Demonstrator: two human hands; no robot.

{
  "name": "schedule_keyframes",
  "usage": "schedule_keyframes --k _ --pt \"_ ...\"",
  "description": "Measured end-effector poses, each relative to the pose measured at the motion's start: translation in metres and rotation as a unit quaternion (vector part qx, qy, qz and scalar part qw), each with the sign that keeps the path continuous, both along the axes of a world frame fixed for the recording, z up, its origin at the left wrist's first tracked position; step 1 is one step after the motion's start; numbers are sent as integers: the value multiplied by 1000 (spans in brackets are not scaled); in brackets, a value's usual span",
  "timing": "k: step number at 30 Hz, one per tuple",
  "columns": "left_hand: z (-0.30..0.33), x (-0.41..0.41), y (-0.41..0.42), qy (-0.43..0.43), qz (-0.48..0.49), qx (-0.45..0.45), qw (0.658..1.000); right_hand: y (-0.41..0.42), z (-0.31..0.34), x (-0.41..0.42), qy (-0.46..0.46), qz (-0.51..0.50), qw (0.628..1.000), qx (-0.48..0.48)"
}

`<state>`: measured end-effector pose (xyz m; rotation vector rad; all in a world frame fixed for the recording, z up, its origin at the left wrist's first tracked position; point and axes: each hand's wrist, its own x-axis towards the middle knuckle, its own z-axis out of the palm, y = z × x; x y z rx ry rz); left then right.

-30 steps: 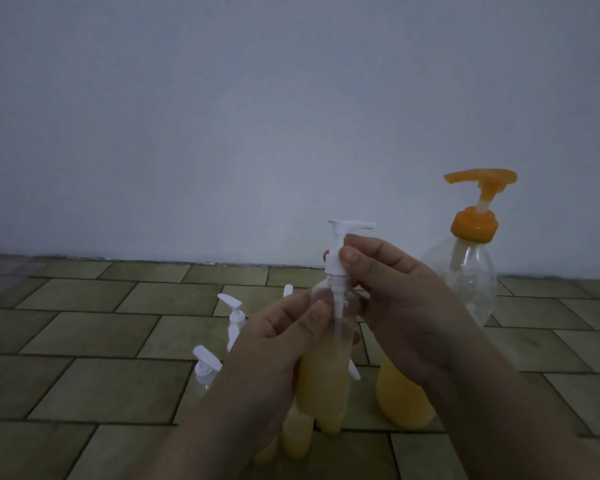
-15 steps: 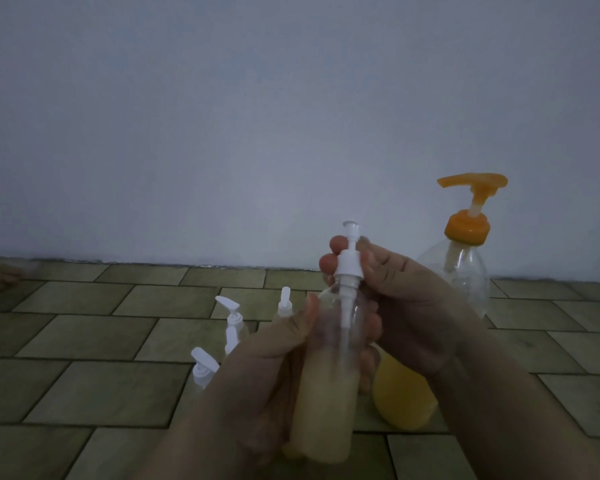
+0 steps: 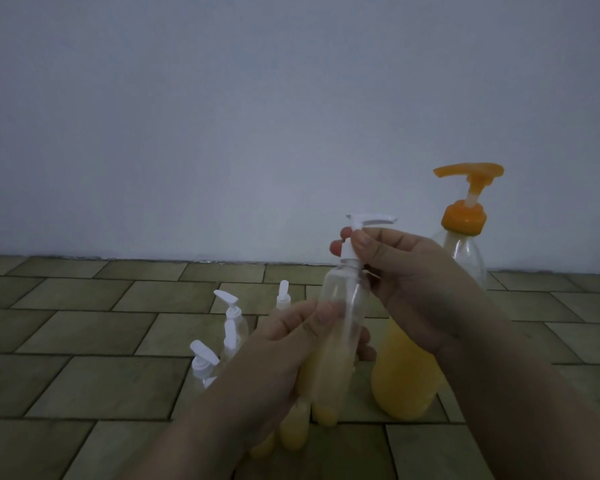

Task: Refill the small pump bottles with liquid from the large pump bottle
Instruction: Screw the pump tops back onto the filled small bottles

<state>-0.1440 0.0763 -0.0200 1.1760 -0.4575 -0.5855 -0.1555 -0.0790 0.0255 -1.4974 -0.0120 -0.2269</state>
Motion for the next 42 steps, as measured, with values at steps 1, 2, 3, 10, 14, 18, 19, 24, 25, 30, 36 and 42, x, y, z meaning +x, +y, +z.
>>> schedule_keyframes --k 1,2,3,10,14,18,19,24,25,30,36,42 --pt "-1 -1 -1 5 3 -8 1000 1 -1 0 -3 5 1000 7" --pt "-2 -2 -2 23 1 -24 999 1 -3 0 -8 13 1000 14" --pt "-2 -3 -4 56 -10 -52 997 2 -4 0 -13 25 999 25" --pt "-1 -6 -11 158 -73 -135 975 5 -9 -1 -4 48 997 65" --pt "-6 1 -12 -1 35 -38 999 1 -10 2 4 7 999 42" --pt "-2 8 -3 -1 59 -18 998 -7 -8 1 7 45 998 51" --pt "-2 9 -2 -17 60 -16 998 -6 -8 1 4 36 998 42" --pt "3 11 -1 -13 22 -45 999 1 -1 4 -13 48 999 12" --pt "5 11 -1 -1 3 -52 999 1 1 3 -16 61 998 17" --pt "7 8 -4 -183 100 94 973 10 -3 3 -14 1 998 62" --pt "8 9 -2 -51 32 9 998 -1 5 0 -17 81 996 29" --pt "2 14 -6 -271 163 146 937 6 -3 1 -45 -9 999 29"
